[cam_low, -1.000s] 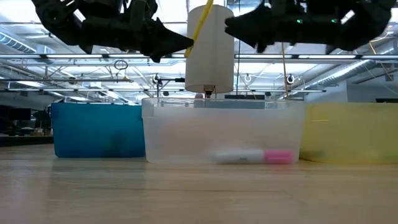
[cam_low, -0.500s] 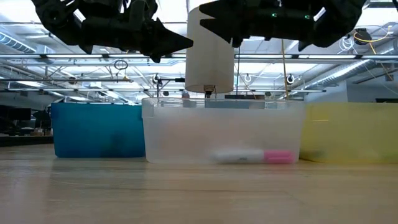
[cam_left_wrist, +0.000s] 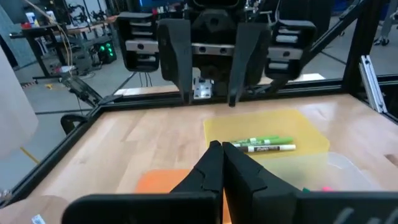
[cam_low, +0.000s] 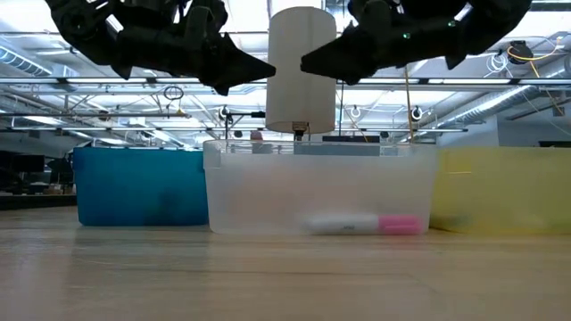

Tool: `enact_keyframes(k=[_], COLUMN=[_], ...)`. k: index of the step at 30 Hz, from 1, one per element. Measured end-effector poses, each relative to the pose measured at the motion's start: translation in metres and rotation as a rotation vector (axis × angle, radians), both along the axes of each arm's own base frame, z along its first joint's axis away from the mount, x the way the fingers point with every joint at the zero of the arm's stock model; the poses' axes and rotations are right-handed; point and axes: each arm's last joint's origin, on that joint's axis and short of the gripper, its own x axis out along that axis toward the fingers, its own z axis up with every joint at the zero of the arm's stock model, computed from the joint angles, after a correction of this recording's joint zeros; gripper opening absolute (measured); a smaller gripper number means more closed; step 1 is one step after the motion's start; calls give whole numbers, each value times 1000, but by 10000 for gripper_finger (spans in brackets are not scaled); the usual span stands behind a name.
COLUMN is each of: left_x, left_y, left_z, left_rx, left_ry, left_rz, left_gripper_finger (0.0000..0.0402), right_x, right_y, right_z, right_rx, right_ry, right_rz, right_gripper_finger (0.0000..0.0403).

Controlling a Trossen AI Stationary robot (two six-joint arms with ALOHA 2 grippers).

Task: Pick & Place Markers
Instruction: Put the yellow pen into the orange bin

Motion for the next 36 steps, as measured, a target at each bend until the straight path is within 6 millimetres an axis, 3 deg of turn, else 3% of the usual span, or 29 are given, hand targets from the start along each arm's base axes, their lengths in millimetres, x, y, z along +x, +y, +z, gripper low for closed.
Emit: enact_keyframes(k=[5,12,17,22,27,36], left_x=[-2,-36,-60,-79,-90,-94], left_y=[2,16,37,63,84,106], left_z=[-8,-4,4,-14,-30,-58], left_rx=[-40,-241,-424,-561,-662,-662], left_ry=[96,470,642,742,809,960], left_rz=[75,652,894,1103,1162,1231], left_gripper_finger=[23,81,149,200,202,176], right_x=[-14,-35,-41,-44,-48,-48], right_y=[0,-2,-3,-5,-7,-7], right_z=[4,13,15,5,-4,-4], right_rx=[-2,-58,-116,-142,-141,-148], right_ry=[107,207,228,252,278,277], right_rz=[-16,-133,-136,-138,-147,-142], right_gripper_finger=[124,134,137,137,138,136])
